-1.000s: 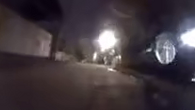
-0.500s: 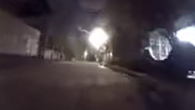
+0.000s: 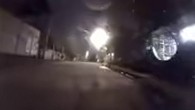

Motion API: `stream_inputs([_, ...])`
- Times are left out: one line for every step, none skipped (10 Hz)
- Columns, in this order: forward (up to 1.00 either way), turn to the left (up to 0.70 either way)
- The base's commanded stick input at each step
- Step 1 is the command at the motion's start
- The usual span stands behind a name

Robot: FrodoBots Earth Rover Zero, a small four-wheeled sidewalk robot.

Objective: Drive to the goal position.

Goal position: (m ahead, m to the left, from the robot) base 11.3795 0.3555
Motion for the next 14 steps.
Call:
stream_inputs([0.7, 0.0])
stream_inputs([0.7, -0.28])
stream_inputs([0.7, -0.35])
stream_inputs([0.7, -0.35])
stream_inputs([0.7, -0.35])
stream_inputs([0.7, -0.35])
stream_inputs([0.7, -0.35])
stream_inputs([0.7, -0.35])
stream_inputs([0.7, -0.17])
stream_inputs([0.7, 0.0])
stream_inputs([0.7, 0.0])
stream_inputs([0.7, 0.0])
stream_inputs([0.7, 0.0])
stream_inputs([0.7, 0.0])
